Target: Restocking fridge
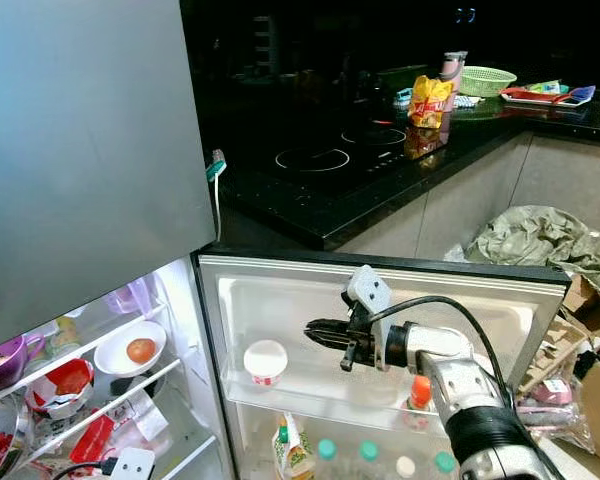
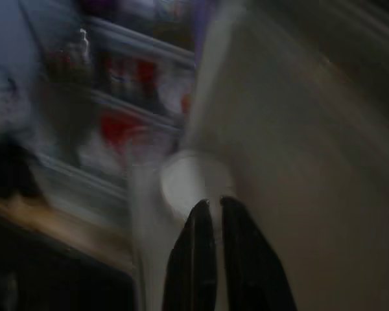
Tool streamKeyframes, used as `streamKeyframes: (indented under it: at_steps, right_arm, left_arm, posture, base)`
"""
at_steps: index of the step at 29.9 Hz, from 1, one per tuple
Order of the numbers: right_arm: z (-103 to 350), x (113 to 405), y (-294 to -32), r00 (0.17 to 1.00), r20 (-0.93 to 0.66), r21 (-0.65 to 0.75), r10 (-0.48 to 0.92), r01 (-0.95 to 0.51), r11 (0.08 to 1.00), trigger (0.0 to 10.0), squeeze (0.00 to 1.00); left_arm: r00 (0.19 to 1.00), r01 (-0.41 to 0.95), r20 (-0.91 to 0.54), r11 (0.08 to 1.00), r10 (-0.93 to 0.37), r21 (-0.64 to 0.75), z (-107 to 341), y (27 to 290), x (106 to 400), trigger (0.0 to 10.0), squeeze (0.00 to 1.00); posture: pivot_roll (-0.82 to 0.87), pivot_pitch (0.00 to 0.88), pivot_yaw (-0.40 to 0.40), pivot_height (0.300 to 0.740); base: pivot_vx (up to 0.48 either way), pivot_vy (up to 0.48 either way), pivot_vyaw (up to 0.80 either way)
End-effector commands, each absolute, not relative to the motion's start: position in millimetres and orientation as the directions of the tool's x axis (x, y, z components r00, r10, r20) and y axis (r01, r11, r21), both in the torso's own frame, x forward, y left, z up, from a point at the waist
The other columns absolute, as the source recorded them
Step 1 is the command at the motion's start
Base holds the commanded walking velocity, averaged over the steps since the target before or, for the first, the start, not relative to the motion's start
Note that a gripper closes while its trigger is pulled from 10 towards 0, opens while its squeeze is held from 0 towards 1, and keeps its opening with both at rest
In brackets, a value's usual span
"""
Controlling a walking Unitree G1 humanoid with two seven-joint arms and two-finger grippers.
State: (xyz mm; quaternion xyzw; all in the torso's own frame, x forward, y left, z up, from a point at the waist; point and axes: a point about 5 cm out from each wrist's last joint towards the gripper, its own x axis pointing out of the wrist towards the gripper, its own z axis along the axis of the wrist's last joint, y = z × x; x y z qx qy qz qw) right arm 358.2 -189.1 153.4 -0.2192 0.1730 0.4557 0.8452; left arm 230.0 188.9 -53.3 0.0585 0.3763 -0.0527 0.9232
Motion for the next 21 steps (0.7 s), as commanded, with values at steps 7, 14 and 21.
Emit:
streamKeyframes:
  at_steps: [7,14,21]
  right_arm:
    - [116.9,347.7,-197.7,0.458,-0.705,-0.249,0.542,-0.875,0.415,10.0,0.0]
    - [100.0,342.4,-205.9,0.422,-0.783,-0.277,0.457,-0.894,0.351,10.0,0.0]
    - [99.8,338.9,-204.4,0.386,-0.78,-0.251,0.493,-0.914,0.318,10.0,0.0]
  left_arm:
    - [0.701,0.135,-0.712,0.987,-0.035,0.085,-58.4,196.5,218.8,10.0,0.0]
    - [0.69,0.136,-0.724,0.986,-0.027,0.092,-60.9,199.9,214.0,10.0,0.0]
    - [0.685,0.165,-0.727,0.981,-0.038,0.105,-60.3,201.7,214.3,10.0,0.0]
  posture:
    - [-0.04,0.059,0.025,0.74]
    - [-0.04,0.062,0.024,0.74]
    - [-0.03,0.055,0.034,0.74]
  base:
    - [0.0,0.0,0.0]
    - [0.0,0.0,0.0]
    - [0.0,0.0,0.0]
